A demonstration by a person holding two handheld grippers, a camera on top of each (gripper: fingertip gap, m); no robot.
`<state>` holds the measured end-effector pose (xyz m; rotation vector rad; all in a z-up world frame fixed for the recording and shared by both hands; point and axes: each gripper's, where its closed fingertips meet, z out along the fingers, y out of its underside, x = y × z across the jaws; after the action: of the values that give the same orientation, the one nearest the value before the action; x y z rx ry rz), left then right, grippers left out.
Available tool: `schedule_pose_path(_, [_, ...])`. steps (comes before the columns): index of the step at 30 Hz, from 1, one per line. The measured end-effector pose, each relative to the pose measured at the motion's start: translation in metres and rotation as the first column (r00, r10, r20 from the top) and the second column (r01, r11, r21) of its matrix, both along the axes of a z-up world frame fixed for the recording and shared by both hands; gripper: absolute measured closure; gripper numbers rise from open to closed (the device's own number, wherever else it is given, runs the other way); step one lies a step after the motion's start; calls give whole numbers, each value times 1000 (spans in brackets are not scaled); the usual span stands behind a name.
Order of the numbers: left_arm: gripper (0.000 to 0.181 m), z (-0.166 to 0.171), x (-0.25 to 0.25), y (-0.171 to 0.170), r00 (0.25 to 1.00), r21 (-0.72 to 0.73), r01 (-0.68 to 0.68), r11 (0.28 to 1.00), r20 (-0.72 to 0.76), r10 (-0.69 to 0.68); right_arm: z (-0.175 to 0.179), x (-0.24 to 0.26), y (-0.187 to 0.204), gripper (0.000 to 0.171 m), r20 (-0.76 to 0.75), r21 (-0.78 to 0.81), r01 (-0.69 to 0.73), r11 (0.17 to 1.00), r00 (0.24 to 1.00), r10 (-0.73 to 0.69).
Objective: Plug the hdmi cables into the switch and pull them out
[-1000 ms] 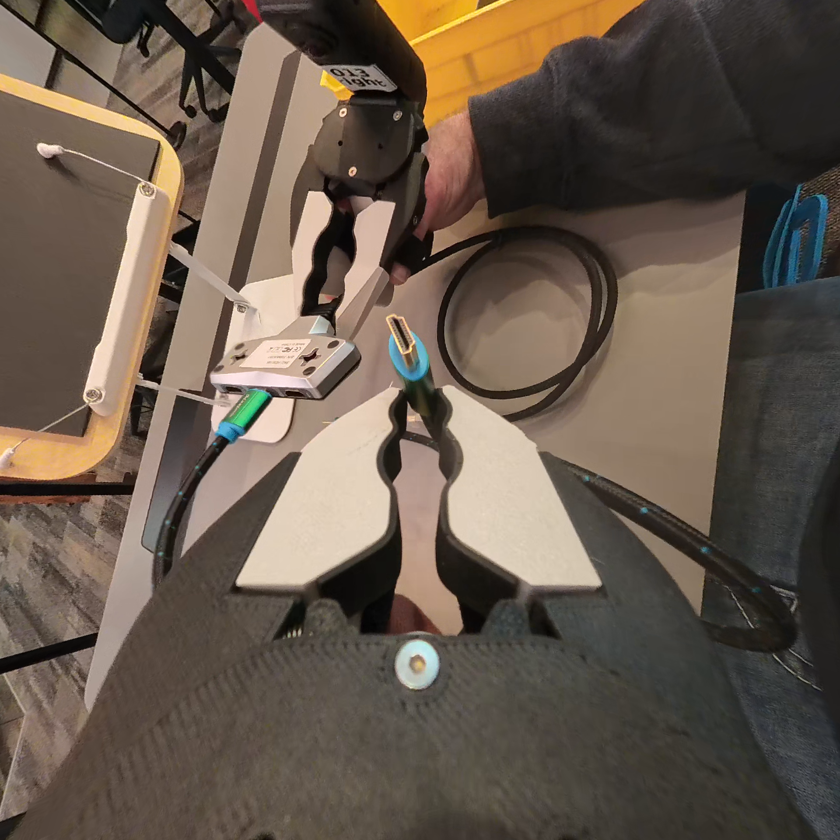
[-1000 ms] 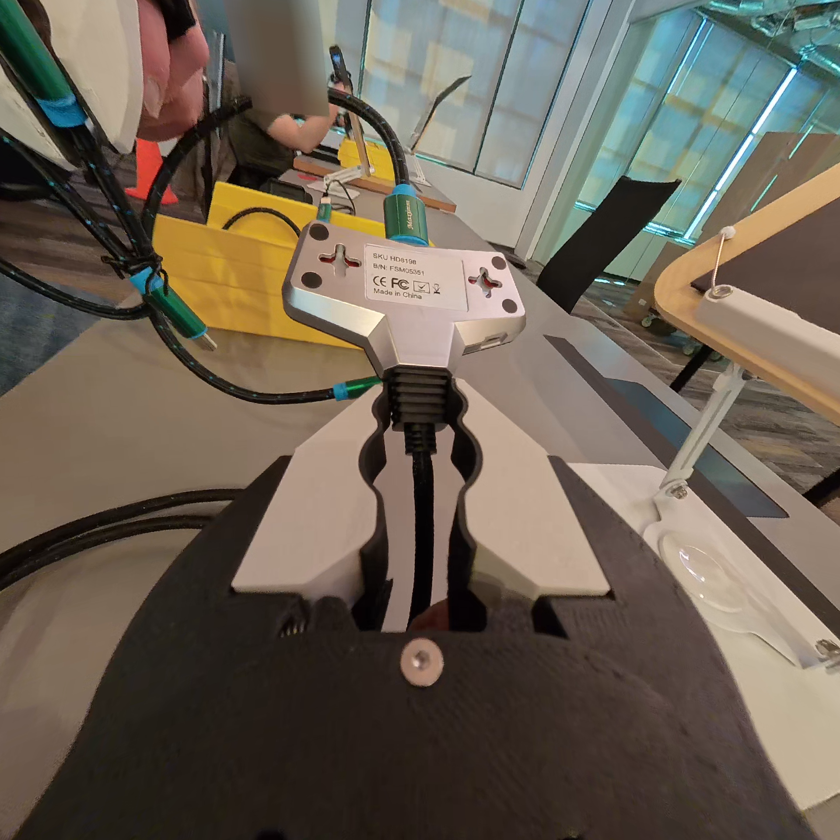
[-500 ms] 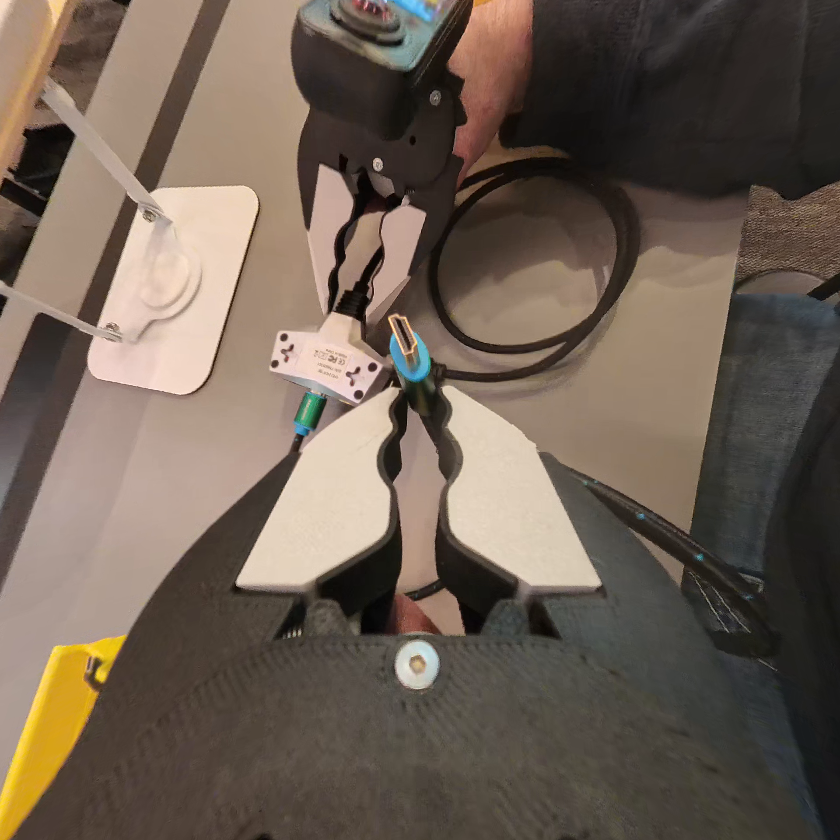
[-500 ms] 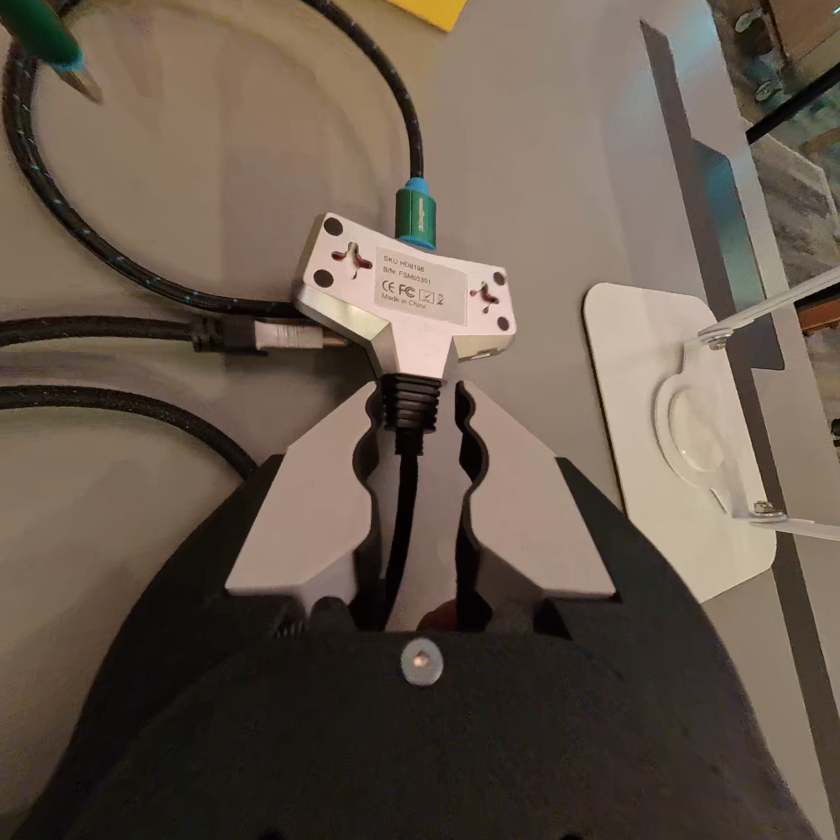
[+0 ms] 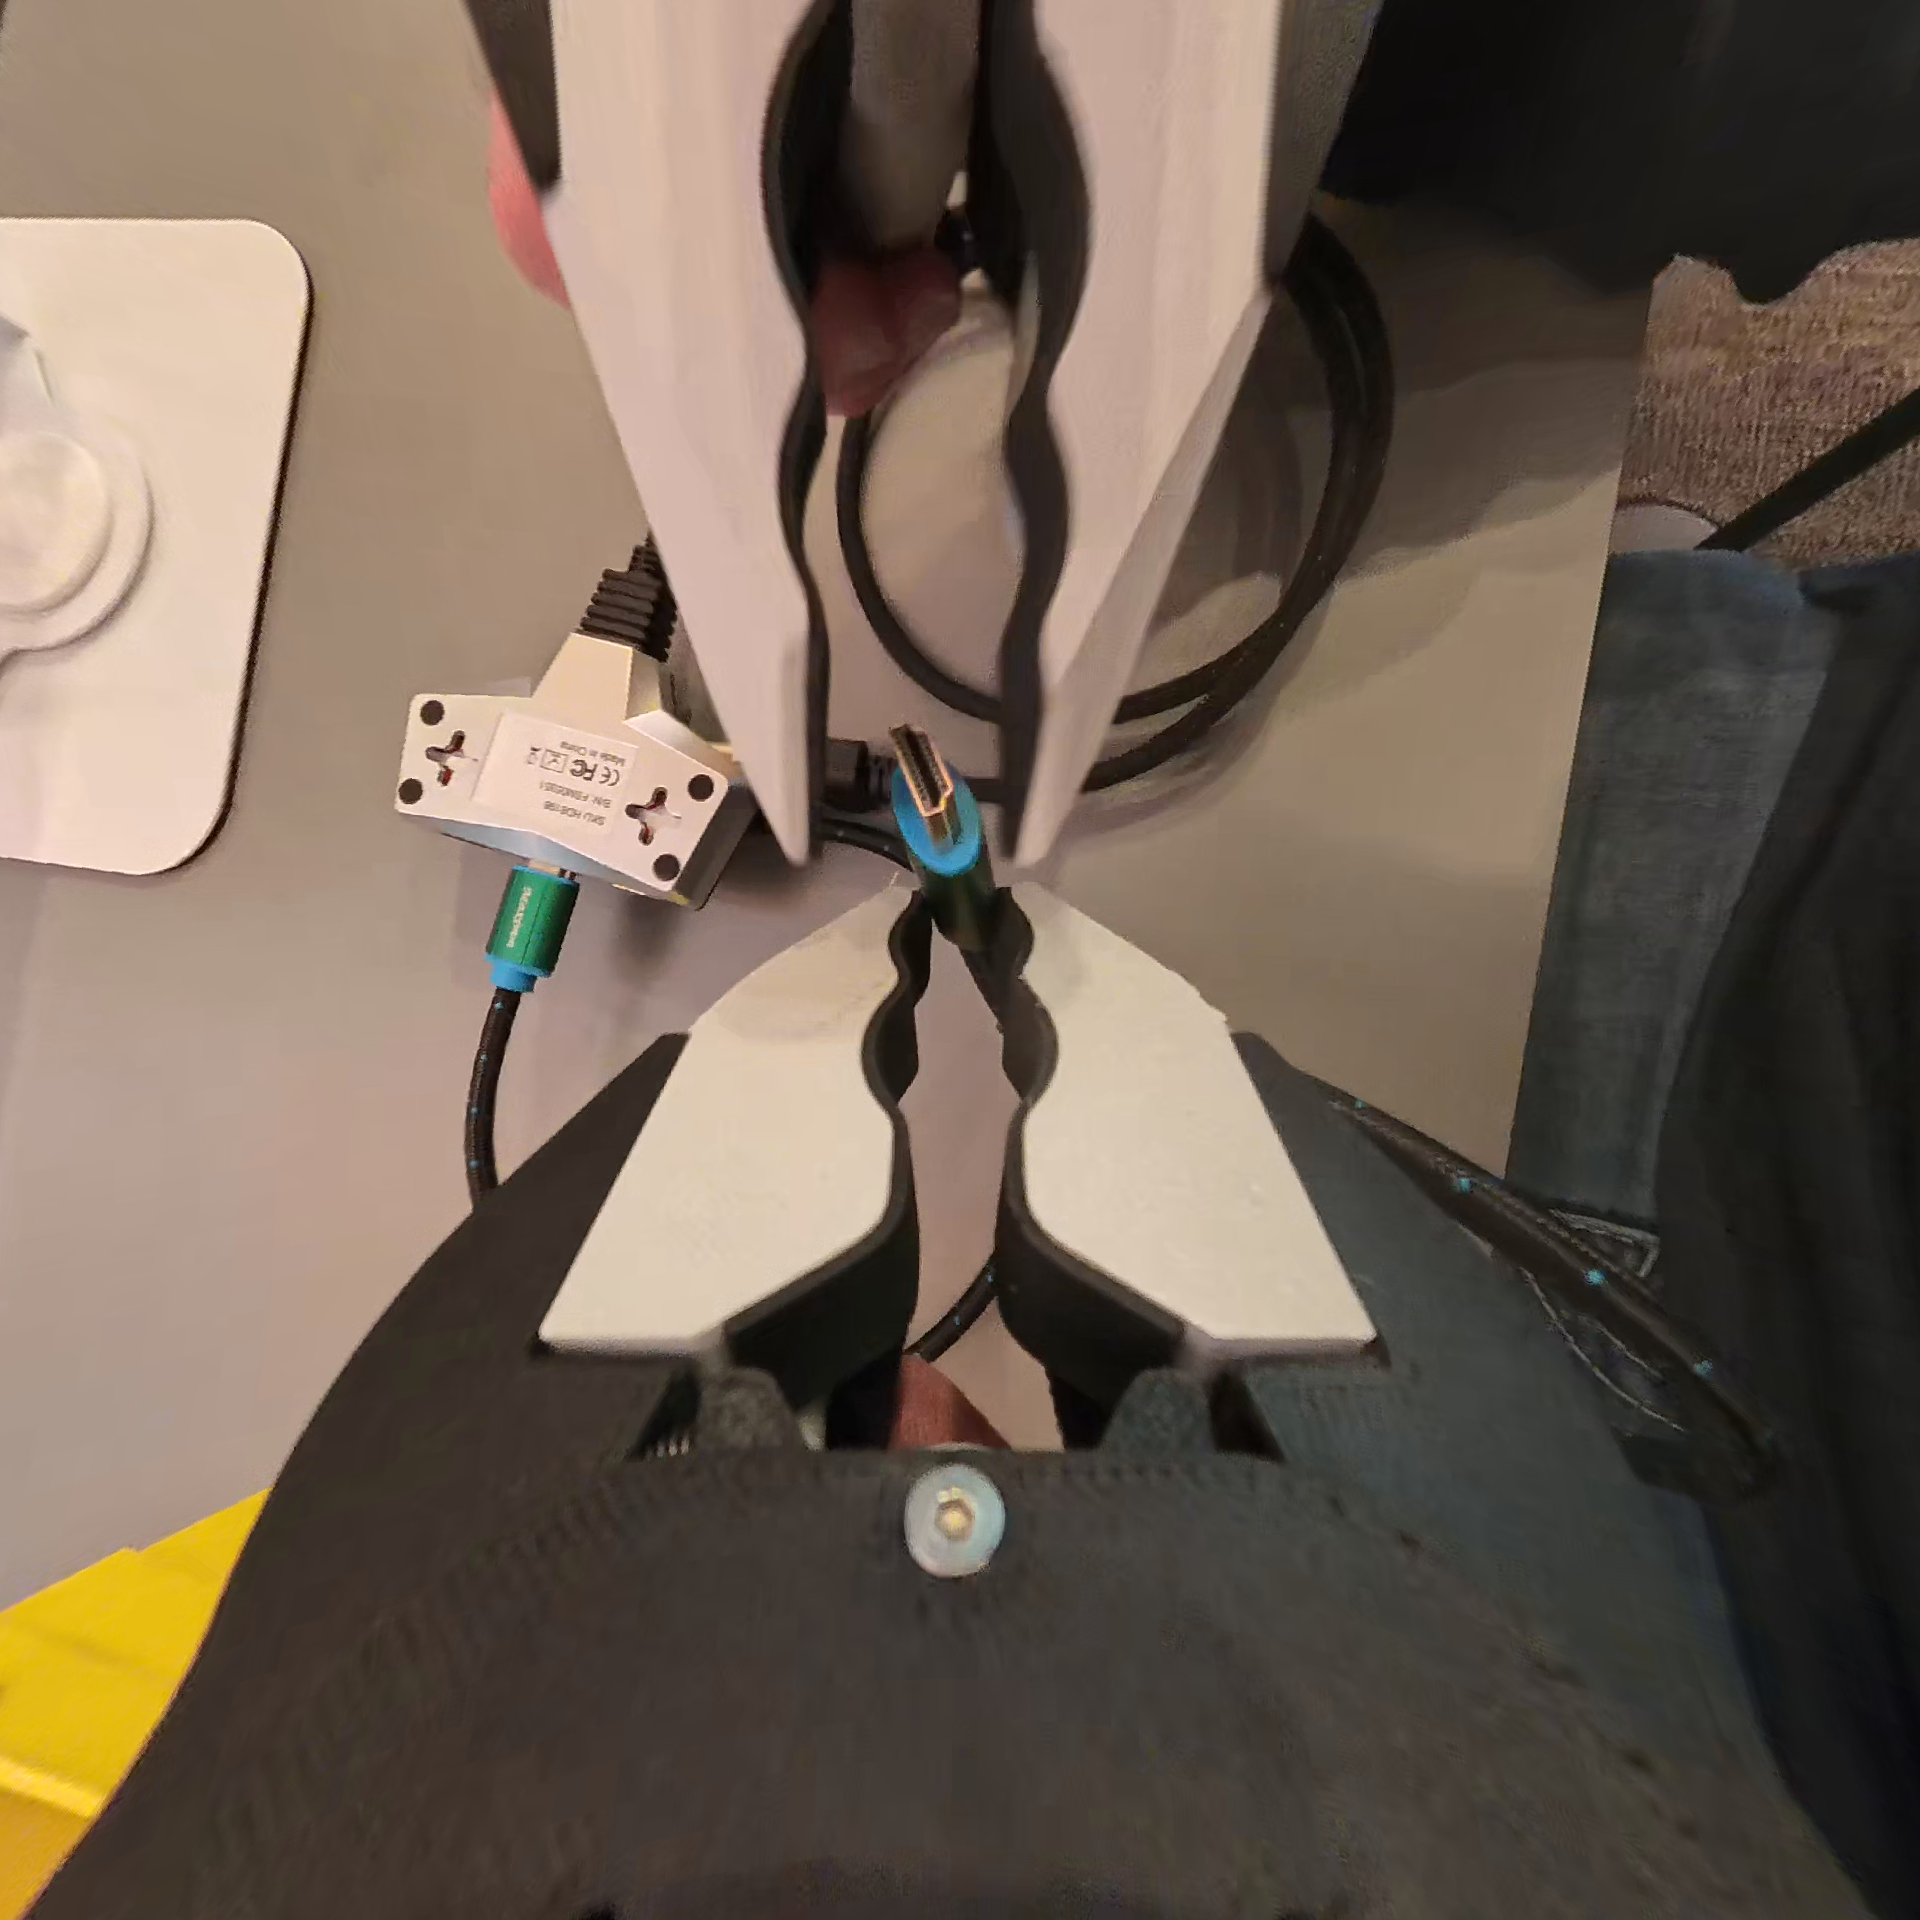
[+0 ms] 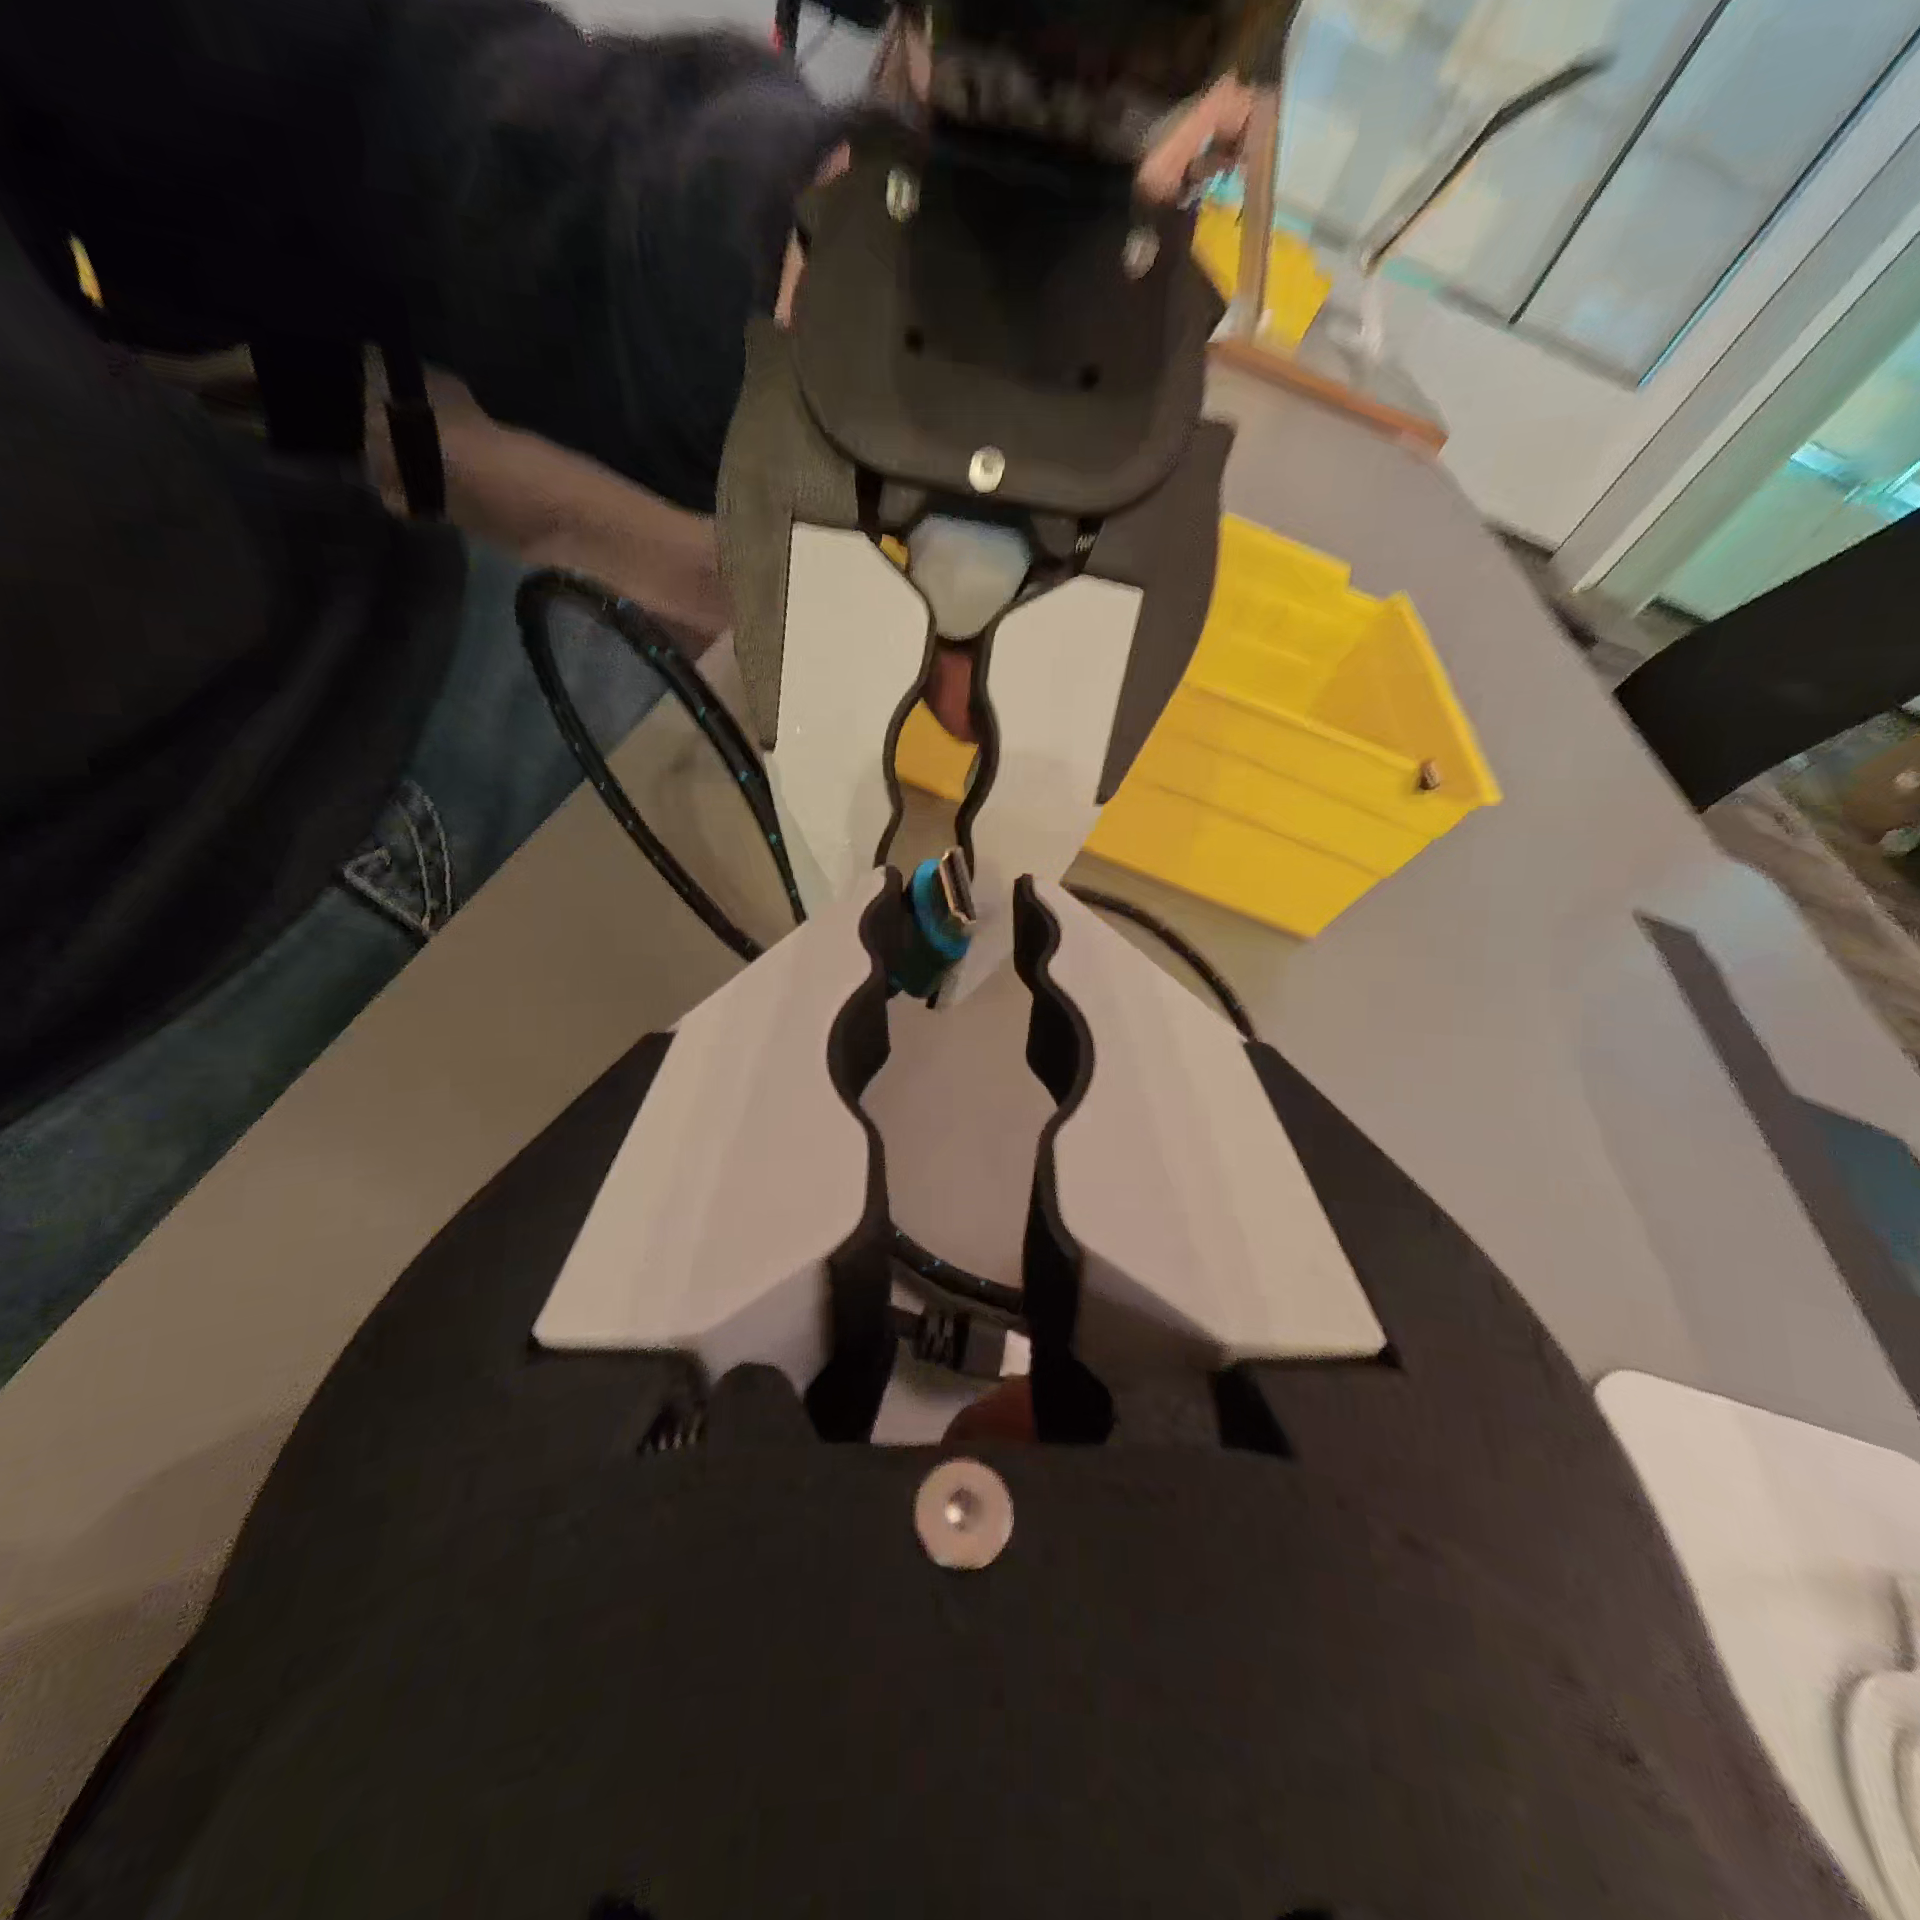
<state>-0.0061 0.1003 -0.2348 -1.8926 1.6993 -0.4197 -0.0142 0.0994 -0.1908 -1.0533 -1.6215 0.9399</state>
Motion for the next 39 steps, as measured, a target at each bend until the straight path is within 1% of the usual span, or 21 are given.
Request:
schedule_pose_path(1, [170,-2,0,0,1000,5,2,1000,-11,-2,-7,-2,-1,159,38,-3,-3,1000,999,3])
schedule_pose_path(4, [171,-7,-2,3,999,22,-3,1000,-40,4,-15,-4,-1,161,86,-57,-4,998,996,9])
schedule_pose_path(6, [171,-6,-2,6,999,30,-17,999,-27,18,-13,-4,3,162,82,-77,13,997,997,-7])
schedule_pose_path(8, [172,-3,-4,15,999,79,-46,996,-23,48,-9,-4,10,162,60,-102,46,994,997,-40])
schedule_pose_path(12, [161,21,-11,36,990,190,-143,971,28,140,-4,1,38,162,24,-174,163,971,987,-161])
schedule_pose_path(13, [156,31,-15,44,984,234,-180,955,50,173,-4,2,46,162,23,-191,201,961,979,-200])
schedule_pose_path(15, [152,58,-20,56,970,353,-243,903,97,222,-4,5,62,162,18,-233,274,933,961,-278])
schedule_pose_path(17, [151,82,-17,57,964,452,-266,851,141,226,-1,8,77,162,-2,-293,335,896,937,-350])
schedule_pose_path(19, [151,95,-9,53,961,525,-277,805,169,220,4,10,88,162,-34,-369,369,853,912,-409])
schedule_pose_path(20, [151,94,-2,49,960,539,-278,795,176,217,7,11,92,163,-52,-413,374,830,901,-432])
schedule_pose_path(22, [150,78,10,46,958,557,-285,780,151,242,11,11,95,163,-87,-477,362,801,887,-453])
schedule_pose_path(24, [142,60,11,54,941,600,-326,731,129,314,16,9,94,163,-116,-512,338,790,884,-453])
schedule_pose_path(25, [141,50,12,56,933,582,-347,735,135,334,17,8,92,163,-125,-524,323,788,886,-446])
schedule_pose_path(27, [134,33,13,61,901,487,-431,760,183,393,21,4,88,163,-143,-537,299,789,889,-434])
schedule_pose_path(30, [131,22,7,72,859,414,-511,753,243,449,25,0,81,163,-161,-549,263,793,898,-409])
schedule_pose_path(32, [135,20,5,75,847,411,-532,740,266,461,25,-4,76,163,-165,-558,240,794,906,-391])
schedule_pose_path(35, [155,27,0,80,824,430,-566,703,319,468,26,-6,73,163,-172,-569,222,792,909,-379])
schedule_pose_path(39, [162,27,-5,81,840,434,-542,720,293,457,26,-5,73,163,-165,-565,220,796,915,-369])
